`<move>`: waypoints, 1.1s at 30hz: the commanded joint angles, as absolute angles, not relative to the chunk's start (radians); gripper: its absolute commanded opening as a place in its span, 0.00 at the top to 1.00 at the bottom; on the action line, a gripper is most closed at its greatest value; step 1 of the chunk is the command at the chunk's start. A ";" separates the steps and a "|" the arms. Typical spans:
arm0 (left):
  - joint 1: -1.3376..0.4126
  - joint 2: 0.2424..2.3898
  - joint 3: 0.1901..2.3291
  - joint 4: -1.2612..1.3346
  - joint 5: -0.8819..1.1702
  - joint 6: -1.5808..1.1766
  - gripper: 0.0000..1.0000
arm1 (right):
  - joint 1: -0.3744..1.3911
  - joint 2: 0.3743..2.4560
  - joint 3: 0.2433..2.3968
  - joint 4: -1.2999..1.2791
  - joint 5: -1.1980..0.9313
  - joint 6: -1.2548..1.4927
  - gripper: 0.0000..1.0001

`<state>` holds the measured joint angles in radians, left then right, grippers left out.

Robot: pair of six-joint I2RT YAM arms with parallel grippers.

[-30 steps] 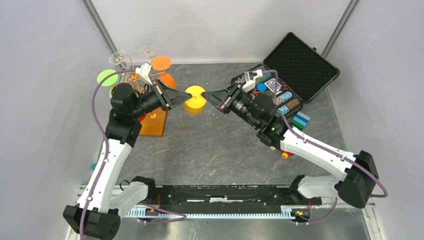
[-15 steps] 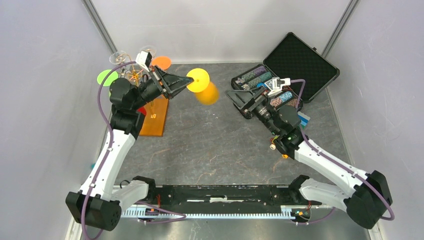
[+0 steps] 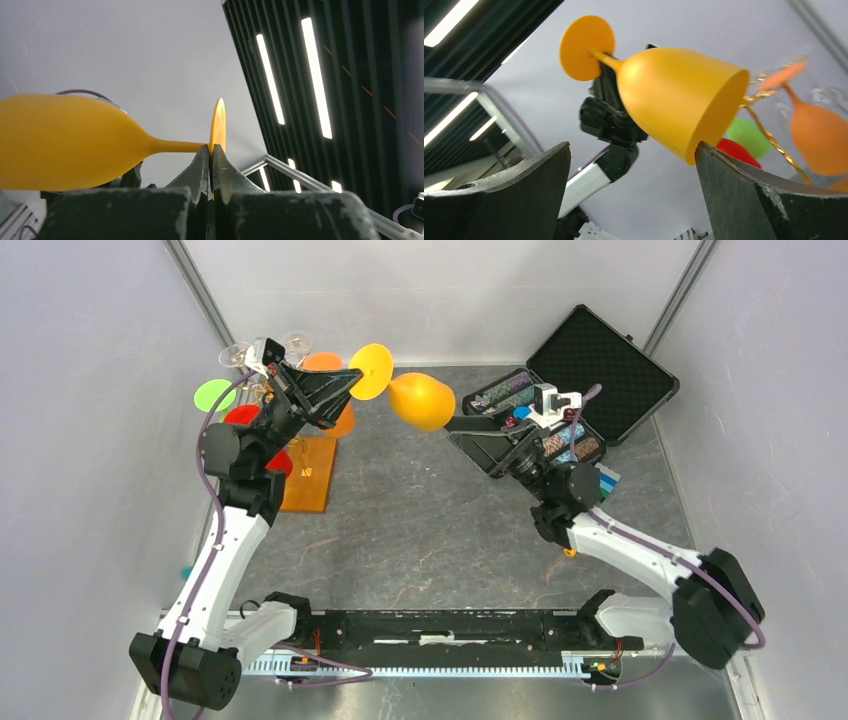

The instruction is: Take the wine glass off the wine glass rack

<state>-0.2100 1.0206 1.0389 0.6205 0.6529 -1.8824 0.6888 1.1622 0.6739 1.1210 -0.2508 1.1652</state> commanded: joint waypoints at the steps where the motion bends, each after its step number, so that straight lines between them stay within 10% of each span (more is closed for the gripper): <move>1: -0.213 0.977 0.999 0.743 0.613 -2.012 0.98 | 0.707 1.284 0.768 1.524 -0.431 1.236 0.02; 10: -0.213 0.923 0.954 0.739 0.590 -2.035 0.98 | 0.750 1.352 0.809 1.566 -0.443 1.200 0.05; 27: -0.213 0.875 0.864 0.907 0.551 -2.211 0.98 | 0.803 1.309 0.801 1.712 -0.395 1.096 0.99; 33: -0.213 0.886 0.863 0.911 0.575 -2.048 0.20 | 0.800 1.251 0.812 1.493 -0.410 0.964 1.00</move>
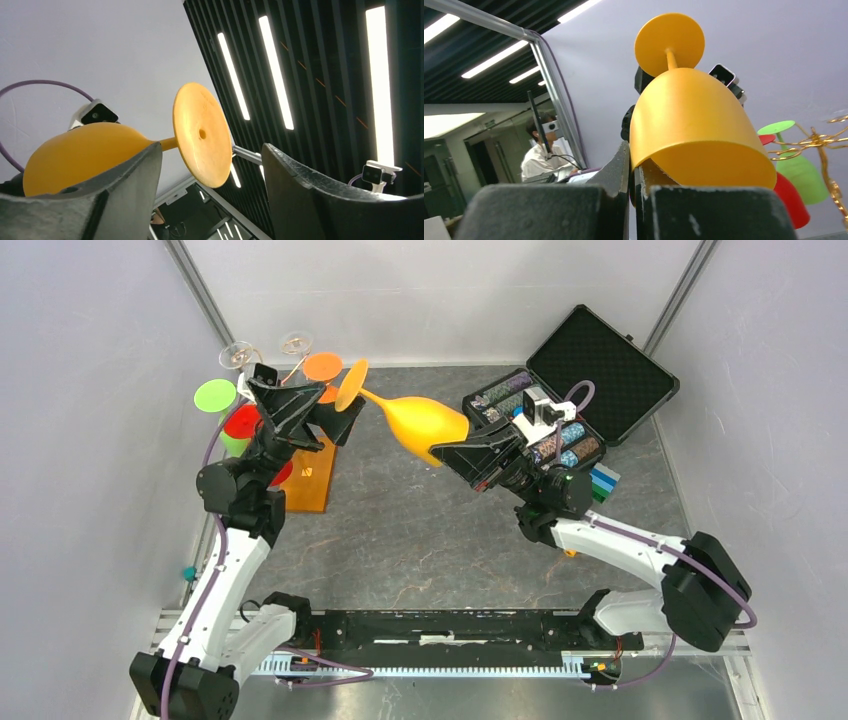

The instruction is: Take the wine glass off the wine glass rack

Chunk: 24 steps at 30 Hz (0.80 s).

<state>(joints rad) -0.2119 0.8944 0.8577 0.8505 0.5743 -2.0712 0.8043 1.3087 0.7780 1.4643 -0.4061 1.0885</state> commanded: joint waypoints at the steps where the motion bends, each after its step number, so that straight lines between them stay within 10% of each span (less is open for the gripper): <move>1: -0.214 0.890 0.860 0.907 0.583 -2.002 0.15 | 0.798 1.228 0.820 1.381 -0.399 0.911 1.00; 4: -0.213 0.893 0.845 0.861 0.617 -1.864 0.01 | 0.795 1.165 0.873 1.006 -0.303 0.721 1.00; 14: -0.213 0.815 1.012 0.211 0.811 -1.074 0.00 | 0.790 1.189 1.289 -0.208 0.089 0.264 1.00; 24: -0.213 0.764 1.195 -0.314 0.676 -0.530 0.00 | 0.747 1.433 1.602 -0.744 0.132 0.058 1.00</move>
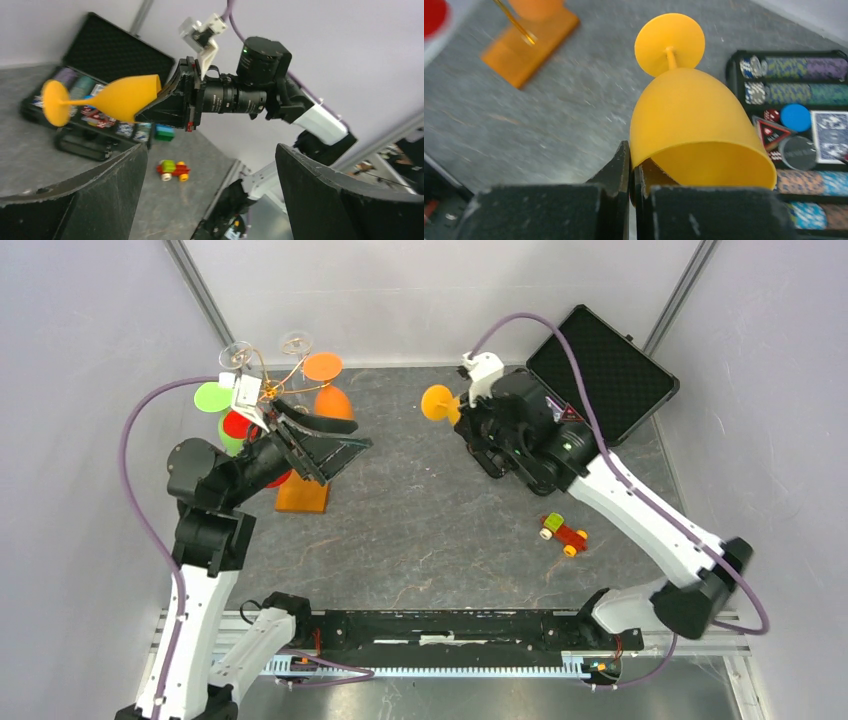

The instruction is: Take the wine glass off the wine glass rack

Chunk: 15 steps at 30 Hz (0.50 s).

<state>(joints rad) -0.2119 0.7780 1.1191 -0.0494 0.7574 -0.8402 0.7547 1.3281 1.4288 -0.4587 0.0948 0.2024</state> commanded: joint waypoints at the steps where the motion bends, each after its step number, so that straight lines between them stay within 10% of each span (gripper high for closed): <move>1: -0.213 0.764 1.215 -0.352 0.635 -0.500 0.00 | 0.746 1.469 1.649 -0.788 0.139 0.035 1.00; 15: -0.214 0.784 1.309 -0.601 0.402 -0.344 0.00 | 0.733 1.766 1.836 -1.005 0.054 -0.067 1.00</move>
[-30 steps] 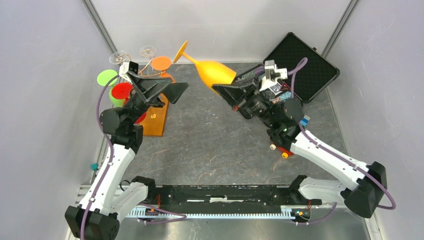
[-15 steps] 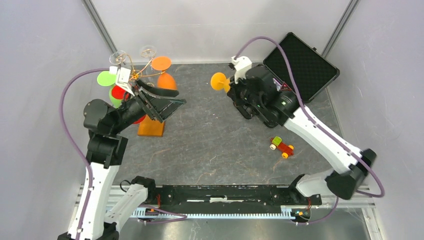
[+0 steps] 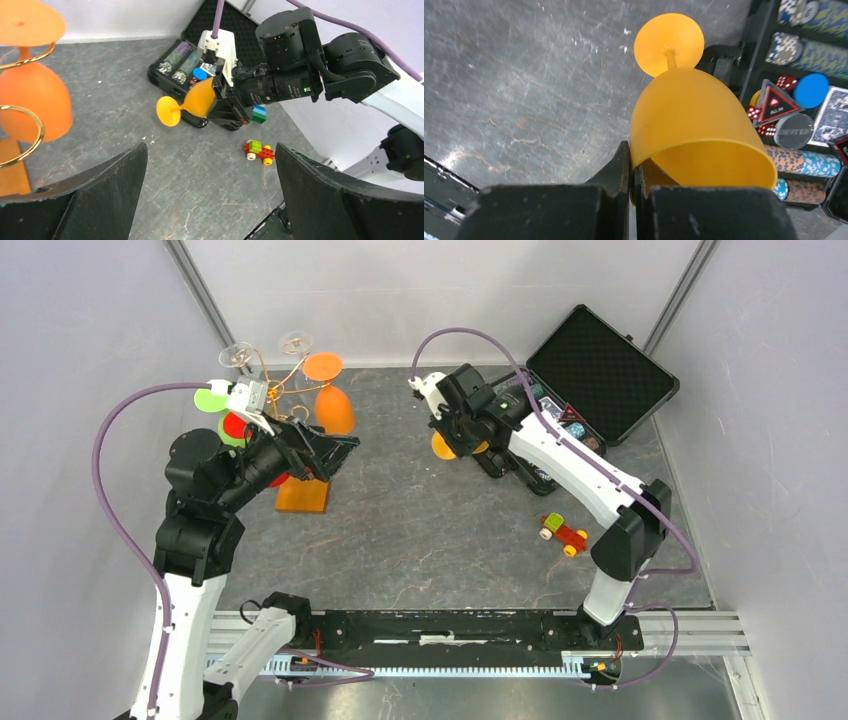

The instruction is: Take the wine glass off the wine glass rack

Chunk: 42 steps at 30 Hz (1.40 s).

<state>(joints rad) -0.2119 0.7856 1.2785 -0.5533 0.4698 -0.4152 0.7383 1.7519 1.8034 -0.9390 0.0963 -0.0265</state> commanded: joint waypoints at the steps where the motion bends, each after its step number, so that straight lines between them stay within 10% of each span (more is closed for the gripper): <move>1: -0.213 0.784 1.306 -0.598 0.407 -0.348 0.00 | 0.732 1.765 1.823 -1.005 0.041 -0.070 1.00; 26: -0.213 0.768 1.264 -0.604 0.420 -0.327 0.00 | 0.724 1.919 1.836 -1.016 0.047 -0.092 0.99; 33: -0.213 0.771 1.267 -0.612 0.413 -0.325 0.00 | 0.720 1.962 1.894 -1.019 0.072 -0.091 0.68; 42: -0.213 0.773 1.269 -0.613 0.411 -0.331 0.00 | 0.718 1.996 1.991 -0.997 0.090 -0.072 0.56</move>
